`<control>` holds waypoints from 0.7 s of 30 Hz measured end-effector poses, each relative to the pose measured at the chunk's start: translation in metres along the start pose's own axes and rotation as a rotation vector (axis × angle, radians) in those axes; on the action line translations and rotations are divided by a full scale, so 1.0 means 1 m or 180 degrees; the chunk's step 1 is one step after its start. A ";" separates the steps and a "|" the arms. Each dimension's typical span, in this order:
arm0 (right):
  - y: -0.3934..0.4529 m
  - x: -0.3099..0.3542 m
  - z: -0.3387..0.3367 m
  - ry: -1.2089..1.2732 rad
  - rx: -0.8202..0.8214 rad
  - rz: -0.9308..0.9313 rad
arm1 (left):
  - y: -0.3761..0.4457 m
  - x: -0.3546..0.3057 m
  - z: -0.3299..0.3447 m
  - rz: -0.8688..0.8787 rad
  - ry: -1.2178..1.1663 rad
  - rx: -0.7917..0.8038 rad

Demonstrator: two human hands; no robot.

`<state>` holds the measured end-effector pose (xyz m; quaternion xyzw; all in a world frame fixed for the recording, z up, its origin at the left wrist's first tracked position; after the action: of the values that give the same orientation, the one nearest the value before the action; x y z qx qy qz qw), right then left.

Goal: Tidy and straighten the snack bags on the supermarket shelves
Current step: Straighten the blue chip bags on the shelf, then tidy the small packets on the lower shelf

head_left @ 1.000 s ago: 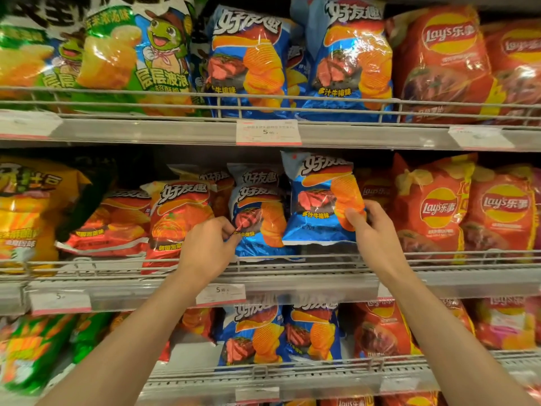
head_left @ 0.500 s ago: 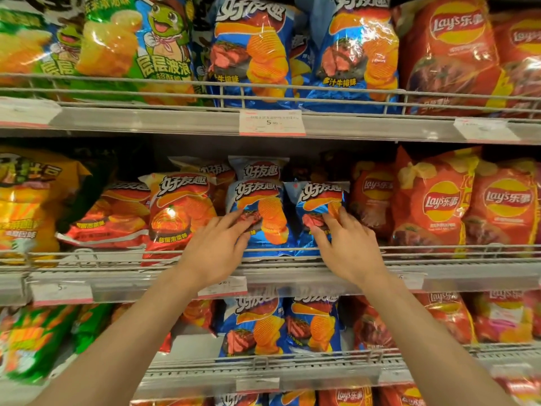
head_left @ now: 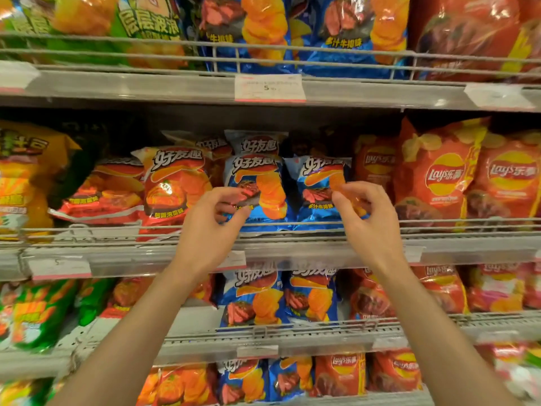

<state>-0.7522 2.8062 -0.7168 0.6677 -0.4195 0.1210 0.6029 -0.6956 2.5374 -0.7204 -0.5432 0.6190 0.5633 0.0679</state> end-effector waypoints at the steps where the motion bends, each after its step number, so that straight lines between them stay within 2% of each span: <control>1: -0.004 0.000 -0.002 0.0212 0.0023 0.0126 | -0.004 -0.001 0.000 -0.0118 -0.0186 0.0013; 4: -0.018 0.000 -0.008 0.0600 0.0165 0.0558 | -0.013 -0.008 -0.008 -0.0438 -0.0483 0.0009; 11: -0.048 0.026 -0.040 0.0713 0.0303 0.1490 | -0.033 -0.046 -0.056 -0.1440 -0.0689 -0.0060; 15: -0.055 0.081 -0.067 0.0587 0.0597 0.1877 | -0.047 -0.100 -0.097 -0.1914 -0.0680 -0.0115; 21: -0.047 0.186 -0.120 0.0505 0.0922 0.2519 | -0.057 -0.215 -0.174 -0.2422 -0.0702 -0.0244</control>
<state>-0.5627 2.8339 -0.5963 0.5217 -0.5744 0.4516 0.4404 -0.4753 2.5442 -0.5446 -0.6721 0.3410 0.5756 0.3175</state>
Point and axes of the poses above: each hand's wrist, its own y-axis towards the middle knuckle, its own z-axis out of the palm, x = y × z, the point moved 5 cm from there along y, towards the middle knuckle, and after that the axes turned 1 degree about -z, right-handed, at the moved point
